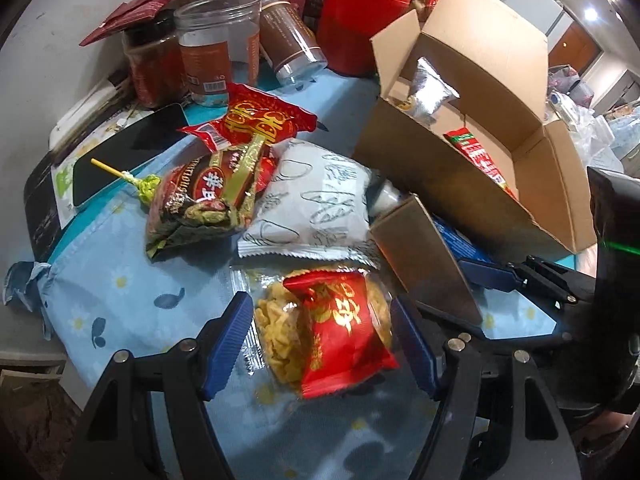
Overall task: Organize snacks
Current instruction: 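Grasp the red candy wrapper with the left gripper while the right grasps the gold box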
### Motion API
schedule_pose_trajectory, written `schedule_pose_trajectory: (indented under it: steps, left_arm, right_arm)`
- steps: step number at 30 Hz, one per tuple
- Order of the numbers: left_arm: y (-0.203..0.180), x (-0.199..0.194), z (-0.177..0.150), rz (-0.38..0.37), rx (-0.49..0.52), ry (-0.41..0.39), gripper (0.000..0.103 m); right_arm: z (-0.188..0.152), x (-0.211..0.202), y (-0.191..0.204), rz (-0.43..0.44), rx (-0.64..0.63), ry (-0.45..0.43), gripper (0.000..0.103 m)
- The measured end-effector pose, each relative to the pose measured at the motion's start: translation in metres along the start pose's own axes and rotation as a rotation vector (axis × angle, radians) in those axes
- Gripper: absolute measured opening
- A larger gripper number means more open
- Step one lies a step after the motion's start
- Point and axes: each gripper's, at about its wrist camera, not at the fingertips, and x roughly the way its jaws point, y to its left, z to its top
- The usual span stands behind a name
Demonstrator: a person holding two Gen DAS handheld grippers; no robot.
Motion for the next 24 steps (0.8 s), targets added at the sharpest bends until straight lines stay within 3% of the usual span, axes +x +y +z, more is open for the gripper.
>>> schedule_pose_trajectory:
  steps: [2,4,5,15,24]
  left_arm:
    - [0.002,0.005,0.001,0.011,-0.004,0.018,0.056]
    - [0.005,0.012,0.002,-0.009,-0.019,0.047,0.037]
    - [0.007,0.015,0.001,-0.019,-0.022,0.065,0.035]
    - [0.002,-0.001,-0.024,-0.027,0.017,0.096,0.033]
    - [-0.006,-0.019,-0.067,-0.032,0.008,0.142,0.033]
  right_arm:
    - [0.001,0.004,-0.002,0.004,0.002,0.01,0.068]
    - [0.001,0.006,-0.003,0.011,0.01,0.017,0.062]
    - [0.0,0.005,-0.004,0.014,0.018,0.013,0.061]
    - [-0.011,-0.008,0.005,0.012,0.043,0.018,0.057]
    - [-0.056,-0.028,0.012,0.005,0.052,0.055,0.056]
